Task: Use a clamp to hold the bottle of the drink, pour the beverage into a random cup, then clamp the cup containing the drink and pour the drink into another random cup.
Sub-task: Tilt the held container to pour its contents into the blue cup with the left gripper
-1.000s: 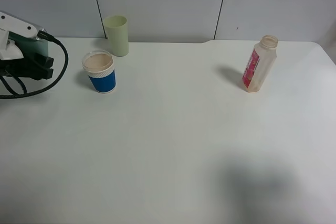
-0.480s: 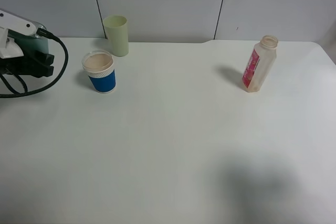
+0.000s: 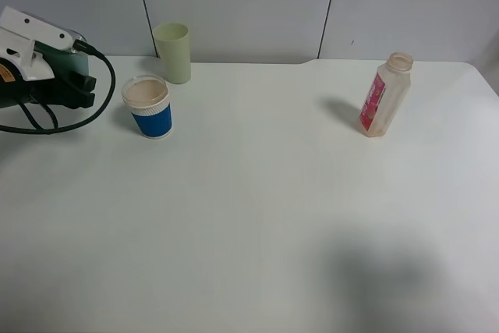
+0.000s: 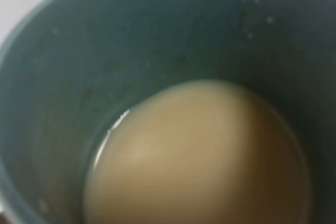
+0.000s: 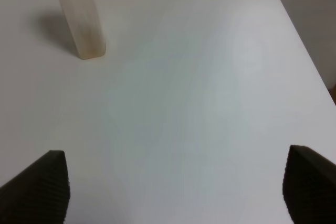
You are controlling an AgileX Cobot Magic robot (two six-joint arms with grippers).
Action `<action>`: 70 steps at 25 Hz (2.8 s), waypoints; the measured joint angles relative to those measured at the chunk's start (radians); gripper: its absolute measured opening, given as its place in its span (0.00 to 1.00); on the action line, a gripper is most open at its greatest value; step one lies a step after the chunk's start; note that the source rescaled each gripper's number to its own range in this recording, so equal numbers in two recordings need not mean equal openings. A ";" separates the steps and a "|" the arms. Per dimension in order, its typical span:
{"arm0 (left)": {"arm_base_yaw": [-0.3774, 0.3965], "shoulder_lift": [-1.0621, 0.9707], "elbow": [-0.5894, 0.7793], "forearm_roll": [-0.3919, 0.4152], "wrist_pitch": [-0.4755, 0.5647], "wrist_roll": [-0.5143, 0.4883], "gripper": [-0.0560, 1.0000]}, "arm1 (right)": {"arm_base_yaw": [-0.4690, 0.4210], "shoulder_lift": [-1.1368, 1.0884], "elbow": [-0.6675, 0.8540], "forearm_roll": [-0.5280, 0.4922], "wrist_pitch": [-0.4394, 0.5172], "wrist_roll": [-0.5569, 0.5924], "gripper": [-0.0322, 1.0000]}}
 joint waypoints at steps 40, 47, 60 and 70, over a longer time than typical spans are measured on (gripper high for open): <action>-0.033 0.173 -0.155 0.094 -0.026 0.080 0.05 | 0.000 0.000 0.000 -0.001 0.000 0.000 0.68; -0.033 0.173 -0.163 0.096 -0.024 0.113 0.05 | 0.000 0.000 0.000 -0.001 0.000 0.000 0.68; -0.053 0.175 -0.202 0.132 -0.009 0.136 0.05 | 0.000 0.000 0.000 -0.001 0.000 0.000 0.68; -0.066 0.179 -0.202 0.129 -0.009 0.176 0.05 | 0.000 0.000 0.000 -0.001 0.000 0.000 0.68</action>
